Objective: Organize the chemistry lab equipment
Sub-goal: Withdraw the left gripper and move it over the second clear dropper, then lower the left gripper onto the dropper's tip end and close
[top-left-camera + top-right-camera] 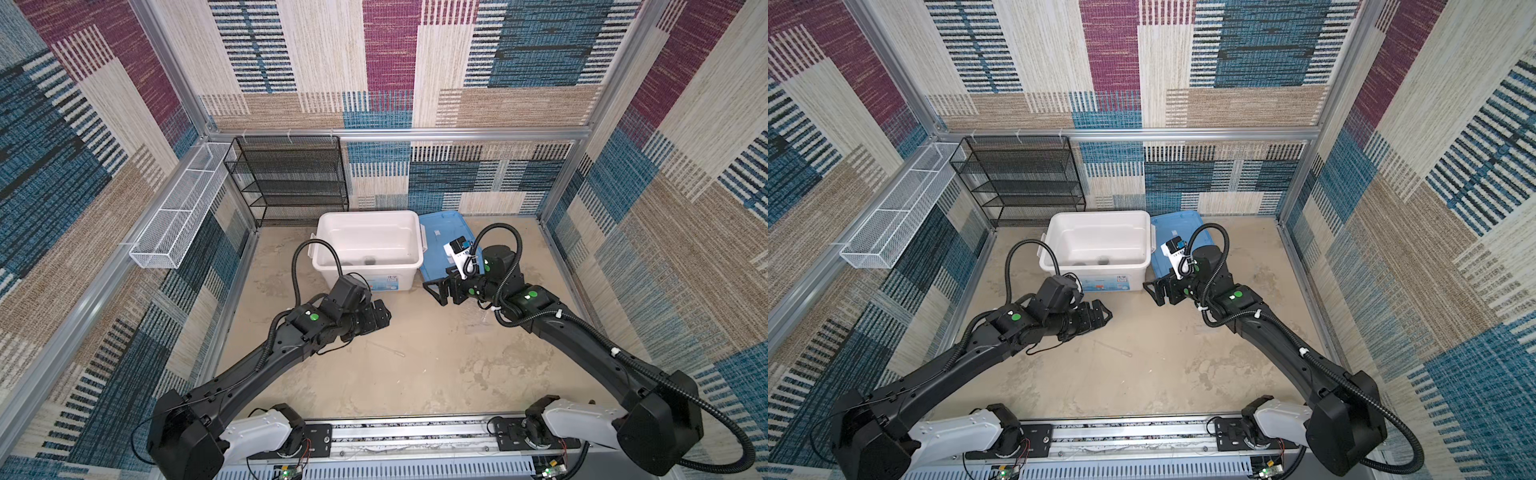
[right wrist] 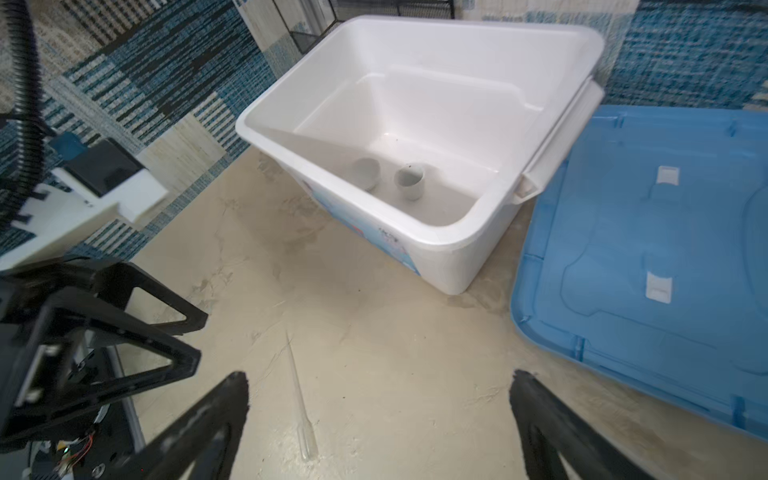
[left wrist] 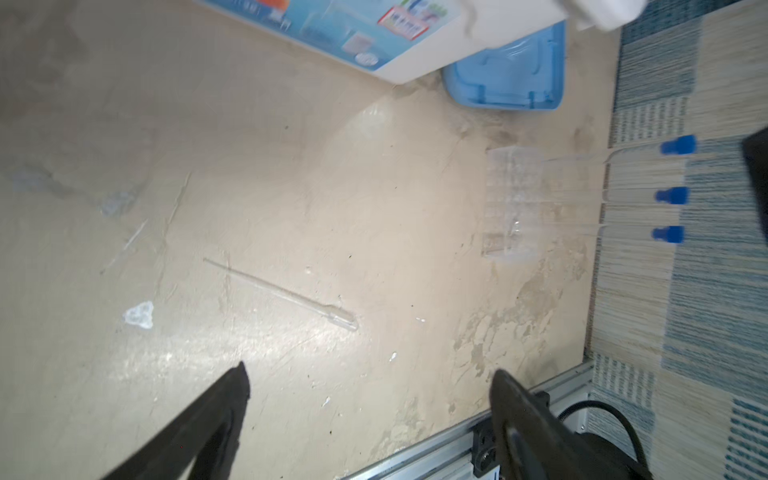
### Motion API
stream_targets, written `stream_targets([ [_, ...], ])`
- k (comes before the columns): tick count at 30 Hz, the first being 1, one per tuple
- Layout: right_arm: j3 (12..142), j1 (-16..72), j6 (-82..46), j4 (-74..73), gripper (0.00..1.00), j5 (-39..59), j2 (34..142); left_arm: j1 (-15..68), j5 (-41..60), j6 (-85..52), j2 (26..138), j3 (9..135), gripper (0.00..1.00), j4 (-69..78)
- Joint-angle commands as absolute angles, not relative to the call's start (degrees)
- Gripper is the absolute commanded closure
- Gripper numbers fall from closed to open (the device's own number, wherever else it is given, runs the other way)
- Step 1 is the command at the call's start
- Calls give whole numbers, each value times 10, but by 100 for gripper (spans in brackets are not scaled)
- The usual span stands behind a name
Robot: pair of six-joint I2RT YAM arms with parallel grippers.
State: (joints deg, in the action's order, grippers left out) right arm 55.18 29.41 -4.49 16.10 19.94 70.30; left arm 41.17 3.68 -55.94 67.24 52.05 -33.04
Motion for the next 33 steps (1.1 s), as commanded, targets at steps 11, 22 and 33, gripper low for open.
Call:
stream_targets([
  [11,499,329,-75,160,1,160,692,526,-77,-954,722,433,36,-267],
  [22,454,336,-36,139,1,248,677,550,-49,-1062,806,445,54,-228],
  [33,429,344,-68,152,3,252,688,550,-3,-1089,893,487,66,-234],
])
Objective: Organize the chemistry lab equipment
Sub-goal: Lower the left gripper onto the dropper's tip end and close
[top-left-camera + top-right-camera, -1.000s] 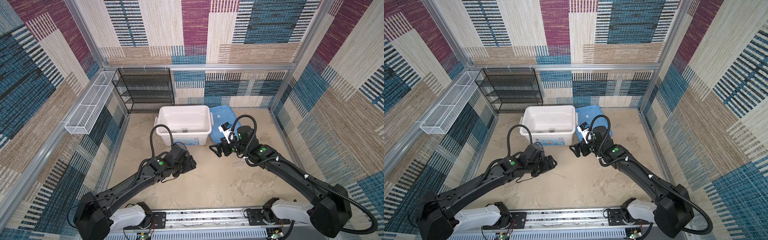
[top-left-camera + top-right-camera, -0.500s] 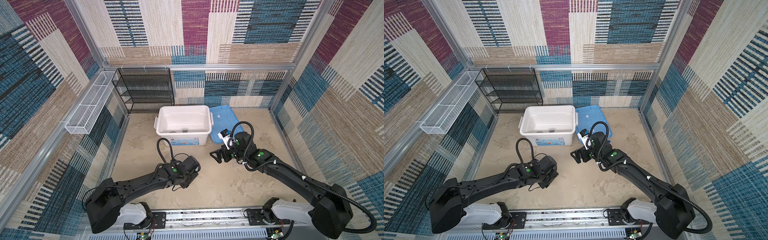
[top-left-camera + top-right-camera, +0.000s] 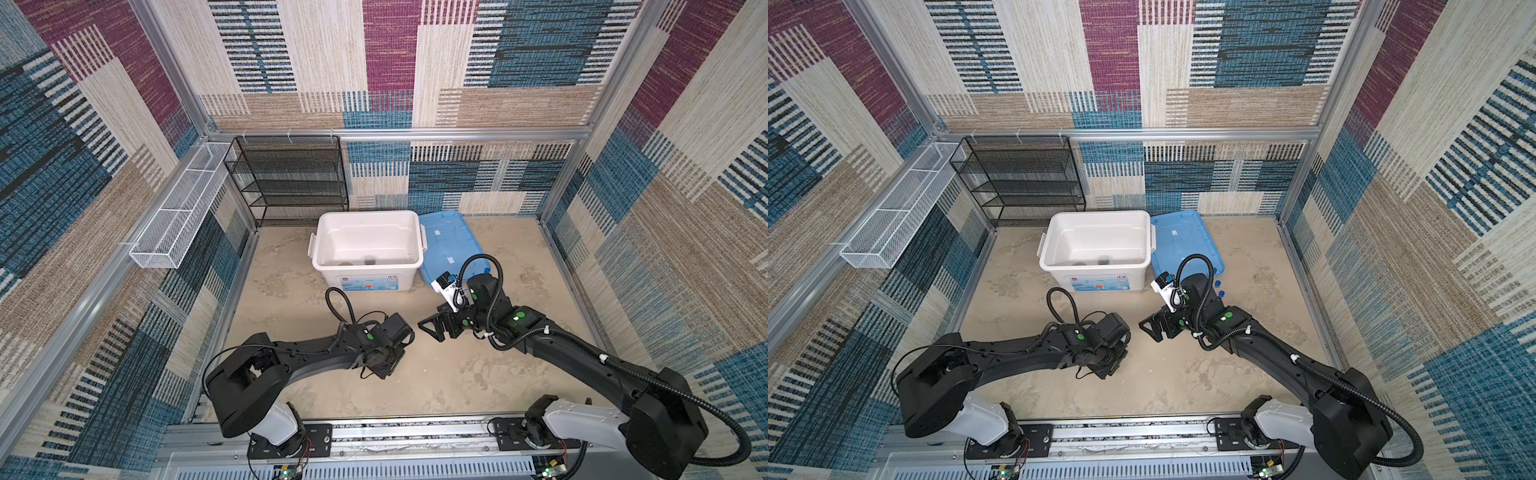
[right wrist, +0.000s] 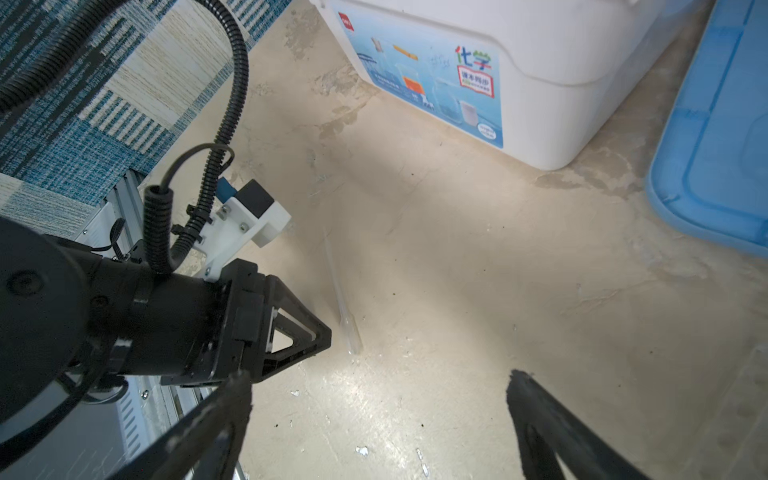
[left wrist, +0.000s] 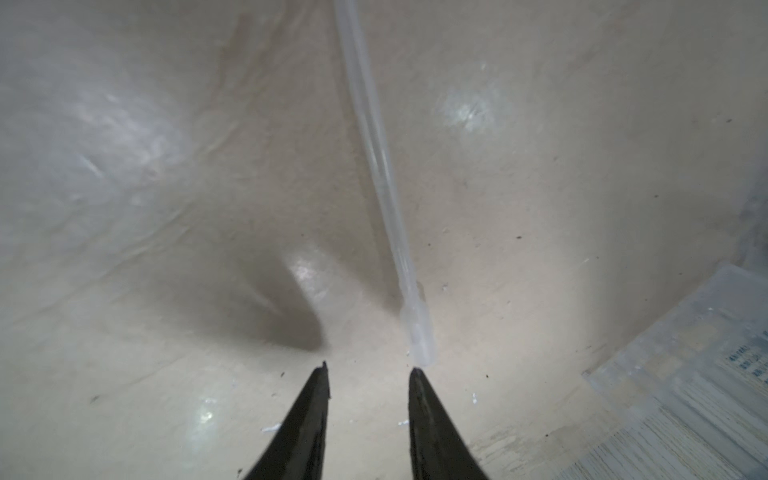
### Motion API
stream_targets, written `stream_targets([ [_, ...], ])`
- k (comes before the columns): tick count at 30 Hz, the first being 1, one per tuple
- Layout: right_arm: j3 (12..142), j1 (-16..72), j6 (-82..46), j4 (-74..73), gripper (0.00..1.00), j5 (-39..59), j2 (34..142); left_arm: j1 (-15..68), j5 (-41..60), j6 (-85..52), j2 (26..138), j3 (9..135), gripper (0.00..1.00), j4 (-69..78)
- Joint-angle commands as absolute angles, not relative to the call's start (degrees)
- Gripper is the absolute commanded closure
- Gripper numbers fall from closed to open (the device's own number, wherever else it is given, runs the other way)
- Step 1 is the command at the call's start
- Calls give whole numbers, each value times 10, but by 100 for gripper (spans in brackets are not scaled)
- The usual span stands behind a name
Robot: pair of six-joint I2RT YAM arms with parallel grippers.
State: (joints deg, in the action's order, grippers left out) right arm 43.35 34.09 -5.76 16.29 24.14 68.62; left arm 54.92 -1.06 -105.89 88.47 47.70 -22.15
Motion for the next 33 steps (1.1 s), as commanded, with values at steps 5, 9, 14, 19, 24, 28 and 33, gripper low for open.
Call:
stream_targets([
  [5,426,352,-70,149,4,254,695,550,-13,-1084,890,502,68,-251],
  [9,427,354,-70,145,4,250,696,550,-26,-1091,892,509,68,-281],
  [14,421,359,-73,140,4,247,690,550,-50,-1092,903,520,74,-297],
  [19,420,361,-73,142,5,238,683,550,-75,-1087,907,530,75,-280],
  [24,419,362,-74,142,5,236,681,550,-71,-1087,922,540,72,-273],
  [28,419,363,-74,144,5,238,681,549,-48,-1092,943,544,72,-268],
  [33,419,364,-75,140,5,248,681,550,-38,-1086,961,552,75,-267],
])
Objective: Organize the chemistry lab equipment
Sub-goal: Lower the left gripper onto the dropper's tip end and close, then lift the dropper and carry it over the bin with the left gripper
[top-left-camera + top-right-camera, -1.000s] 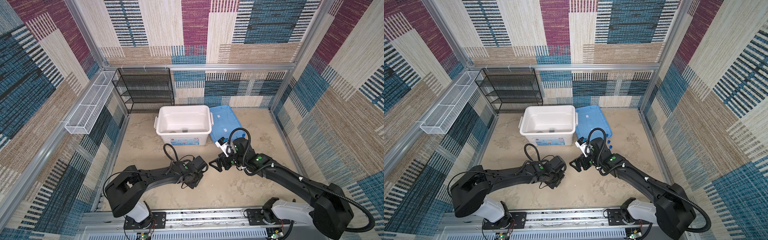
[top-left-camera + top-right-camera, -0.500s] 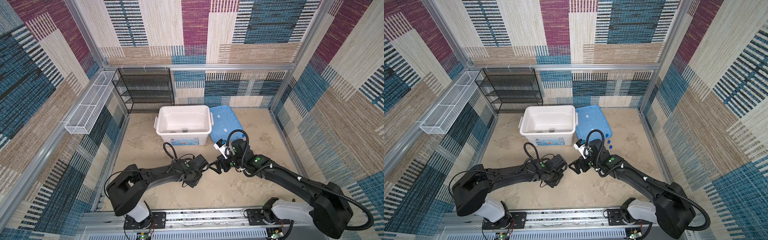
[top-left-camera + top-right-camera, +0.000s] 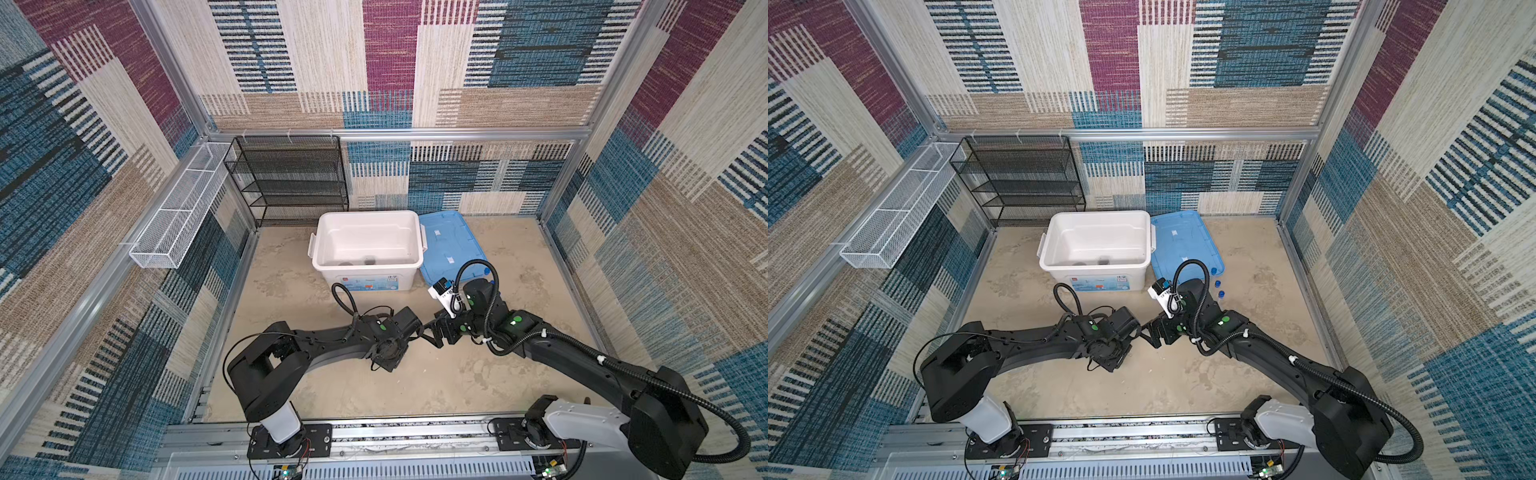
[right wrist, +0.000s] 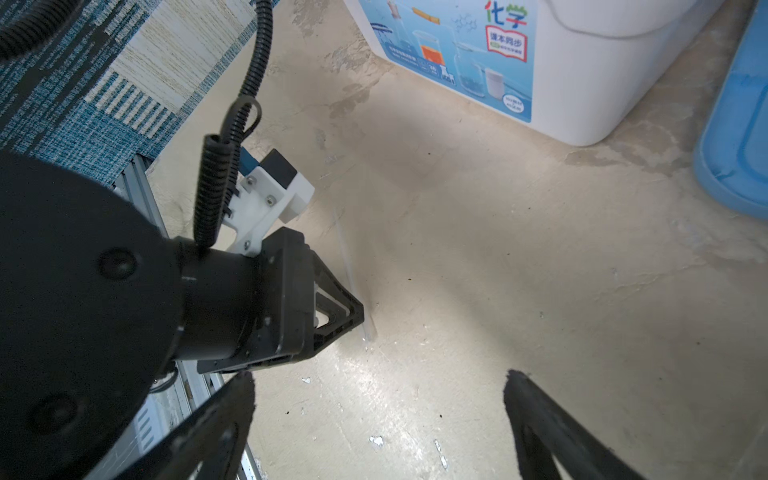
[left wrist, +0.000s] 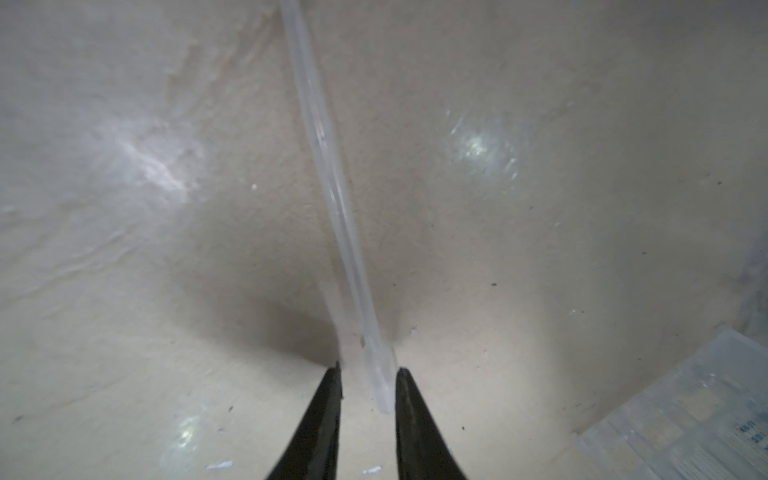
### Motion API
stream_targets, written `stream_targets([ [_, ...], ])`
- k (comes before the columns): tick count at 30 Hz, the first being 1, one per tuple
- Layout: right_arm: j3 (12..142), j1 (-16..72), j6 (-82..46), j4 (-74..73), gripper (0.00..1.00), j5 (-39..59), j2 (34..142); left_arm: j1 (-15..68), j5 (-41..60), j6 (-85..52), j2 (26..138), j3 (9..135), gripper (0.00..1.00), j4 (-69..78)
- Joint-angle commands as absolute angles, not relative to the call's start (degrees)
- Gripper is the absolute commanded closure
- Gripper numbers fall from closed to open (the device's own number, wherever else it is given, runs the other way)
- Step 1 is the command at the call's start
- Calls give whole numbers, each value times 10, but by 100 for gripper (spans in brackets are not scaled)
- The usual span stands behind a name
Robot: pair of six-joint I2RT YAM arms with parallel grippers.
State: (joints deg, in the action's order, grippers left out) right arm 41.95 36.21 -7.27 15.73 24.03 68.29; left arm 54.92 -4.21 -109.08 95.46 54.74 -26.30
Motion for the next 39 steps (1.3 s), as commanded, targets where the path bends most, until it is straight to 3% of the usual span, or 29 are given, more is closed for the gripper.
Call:
stream_targets([
  [1,419,364,-76,140,5,246,680,549,-34,-1086,964,552,75,-263],
  [17,419,365,-75,141,5,235,682,550,-26,-1050,956,543,100,-263],
  [24,420,366,-73,140,5,243,674,550,-76,-1018,865,492,100,-255],
  [34,420,365,-98,45,4,396,614,550,-213,-941,665,462,100,-344],
  [39,479,365,-107,29,3,336,625,545,-299,-820,588,509,100,-397],
])
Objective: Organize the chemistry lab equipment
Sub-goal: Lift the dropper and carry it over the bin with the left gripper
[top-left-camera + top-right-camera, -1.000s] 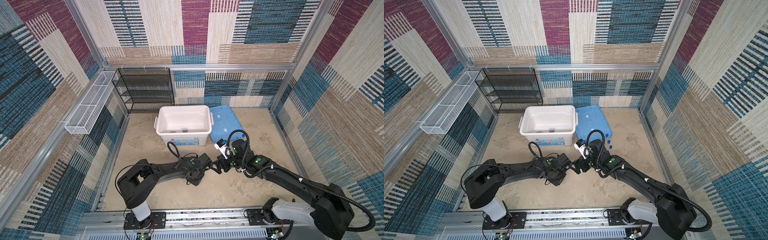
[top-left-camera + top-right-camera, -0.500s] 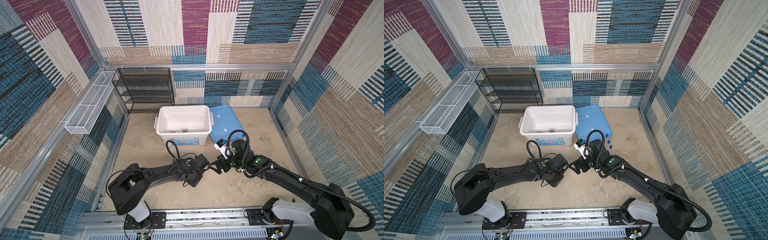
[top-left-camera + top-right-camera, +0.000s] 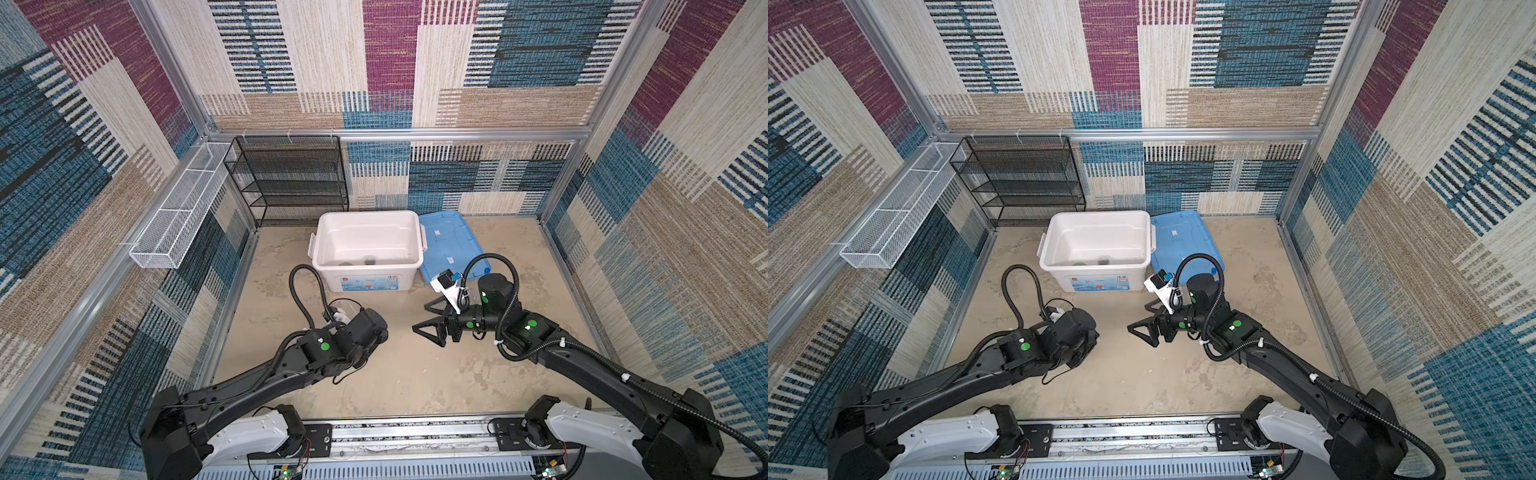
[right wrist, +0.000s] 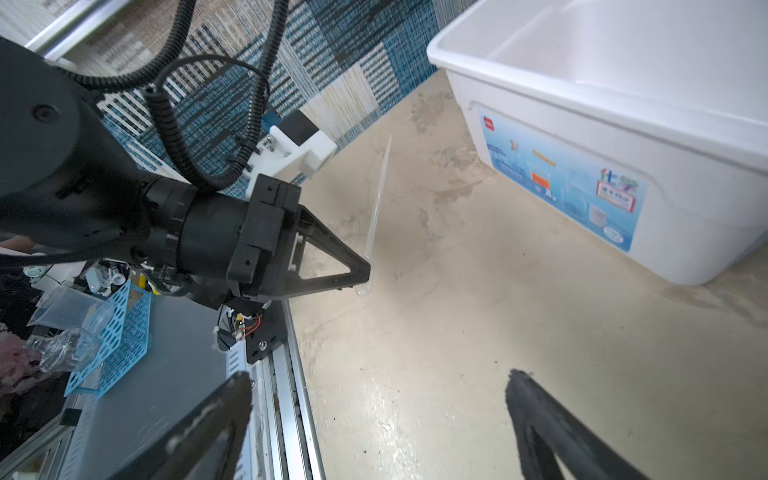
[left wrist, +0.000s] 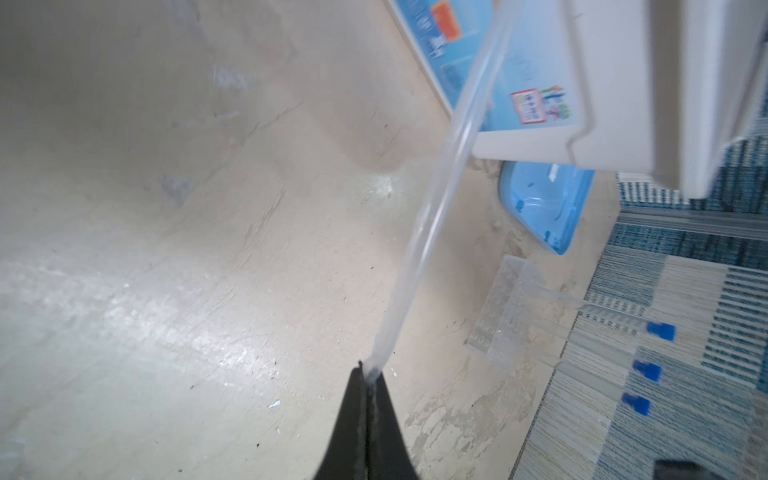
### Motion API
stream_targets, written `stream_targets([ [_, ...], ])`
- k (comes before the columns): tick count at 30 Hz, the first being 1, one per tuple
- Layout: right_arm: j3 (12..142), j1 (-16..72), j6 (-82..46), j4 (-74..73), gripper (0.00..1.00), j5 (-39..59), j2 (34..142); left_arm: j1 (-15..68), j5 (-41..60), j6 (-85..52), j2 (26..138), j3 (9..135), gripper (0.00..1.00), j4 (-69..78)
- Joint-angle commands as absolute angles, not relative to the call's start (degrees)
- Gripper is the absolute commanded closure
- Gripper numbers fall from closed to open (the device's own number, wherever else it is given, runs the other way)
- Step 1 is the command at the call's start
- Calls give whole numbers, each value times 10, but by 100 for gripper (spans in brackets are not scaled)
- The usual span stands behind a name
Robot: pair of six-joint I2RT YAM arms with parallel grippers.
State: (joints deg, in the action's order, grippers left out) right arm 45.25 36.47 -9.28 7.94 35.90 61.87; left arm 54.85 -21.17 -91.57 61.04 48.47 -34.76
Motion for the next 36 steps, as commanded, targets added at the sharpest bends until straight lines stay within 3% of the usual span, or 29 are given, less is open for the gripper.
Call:
stream_targets([
  [1,494,364,-107,31,2,320,632,541,-309,-808,582,524,100,-413],
  [10,643,365,-98,41,1,224,712,461,-262,-572,587,655,100,-430],
  [14,710,364,-87,65,1,189,755,392,-140,-500,643,724,100,-424],
  [21,789,350,-68,93,1,170,817,357,-89,-373,745,842,100,-421],
  [28,829,286,-97,107,0,225,878,307,24,-316,860,944,100,-423],
  [36,840,260,-91,131,0,210,928,282,119,-296,984,1027,100,-408],
])
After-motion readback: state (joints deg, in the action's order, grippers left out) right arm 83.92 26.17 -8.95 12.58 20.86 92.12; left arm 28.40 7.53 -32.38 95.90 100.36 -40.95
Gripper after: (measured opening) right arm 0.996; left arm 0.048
